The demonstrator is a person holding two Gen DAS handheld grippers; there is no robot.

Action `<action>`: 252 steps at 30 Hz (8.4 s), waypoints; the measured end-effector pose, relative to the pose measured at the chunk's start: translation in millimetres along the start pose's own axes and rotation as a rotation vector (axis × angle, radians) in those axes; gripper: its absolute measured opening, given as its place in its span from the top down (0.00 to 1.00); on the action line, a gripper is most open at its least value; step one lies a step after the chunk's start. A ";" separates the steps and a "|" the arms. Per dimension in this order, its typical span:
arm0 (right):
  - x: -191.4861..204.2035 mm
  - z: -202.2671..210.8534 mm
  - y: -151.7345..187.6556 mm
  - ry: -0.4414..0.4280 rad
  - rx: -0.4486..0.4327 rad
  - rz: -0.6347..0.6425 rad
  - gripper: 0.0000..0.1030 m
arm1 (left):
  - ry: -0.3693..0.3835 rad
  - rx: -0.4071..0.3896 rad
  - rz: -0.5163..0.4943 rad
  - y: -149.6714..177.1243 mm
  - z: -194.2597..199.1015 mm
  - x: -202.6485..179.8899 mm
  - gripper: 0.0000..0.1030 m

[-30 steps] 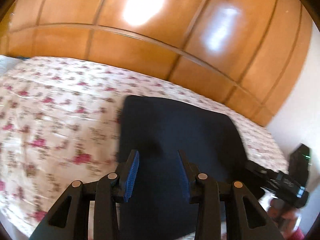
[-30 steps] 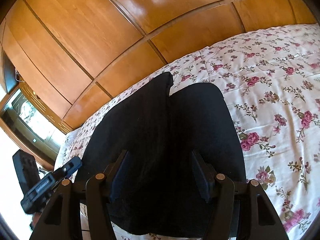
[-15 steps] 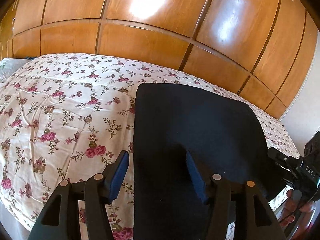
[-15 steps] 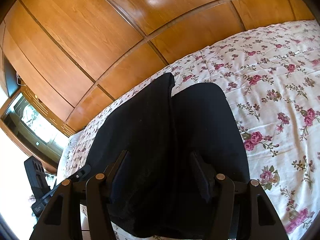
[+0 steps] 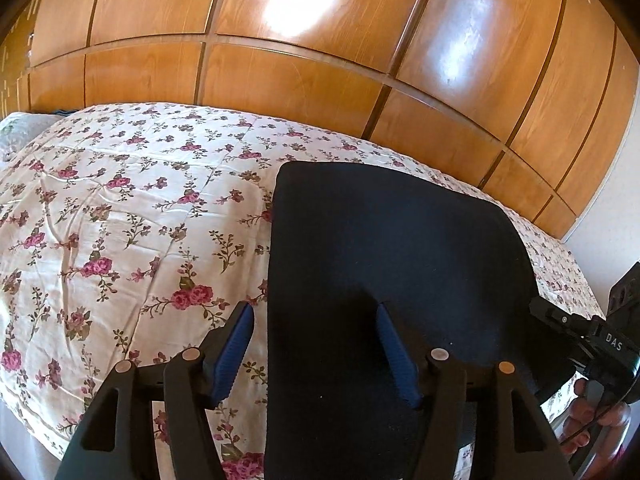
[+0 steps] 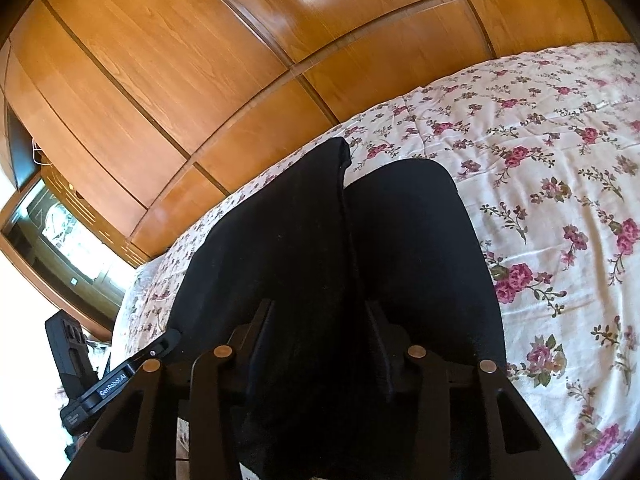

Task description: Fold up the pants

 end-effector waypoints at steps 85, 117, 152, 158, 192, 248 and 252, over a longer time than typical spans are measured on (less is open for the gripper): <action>5.9 27.3 6.1 0.314 -0.065 0.116 0.57 | 0.055 0.075 -0.081 16.3 -13.5 -22.7 0.16; -49.7 13.7 8.9 0.038 0.091 -0.180 0.28 | 0.188 0.175 -0.057 20.1 -14.3 -10.0 0.16; -37.8 -3.3 7.9 0.033 0.075 -0.050 0.33 | 0.254 0.155 -0.157 19.4 -22.6 -30.4 0.35; -5.2 7.2 5.4 0.146 -0.010 0.075 0.47 | 0.060 0.002 -0.326 27.9 1.4 -64.7 0.49; -41.8 -102.4 -187.0 0.346 -0.130 0.131 0.36 | -0.062 -0.097 -0.248 -159.1 -129.9 -48.5 0.30; 56.7 23.1 -13.4 0.570 -0.210 0.146 0.06 | -0.259 -0.155 -0.072 -1.5 32.6 -65.7 0.17; 59.6 27.2 -13.9 0.571 -0.220 0.159 0.06 | -0.258 -0.153 -0.089 -2.1 36.3 -70.8 0.17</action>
Point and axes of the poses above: each gripper's, at about its wrist camera, not at the fingertips, and z roughly against the way its jaws point, x to its left, y to its underside, the point moved 3 cm from there along -z, roughly the way its jaws point, and after that the axes turned 15 degrees about x, right-handed, at the moved point
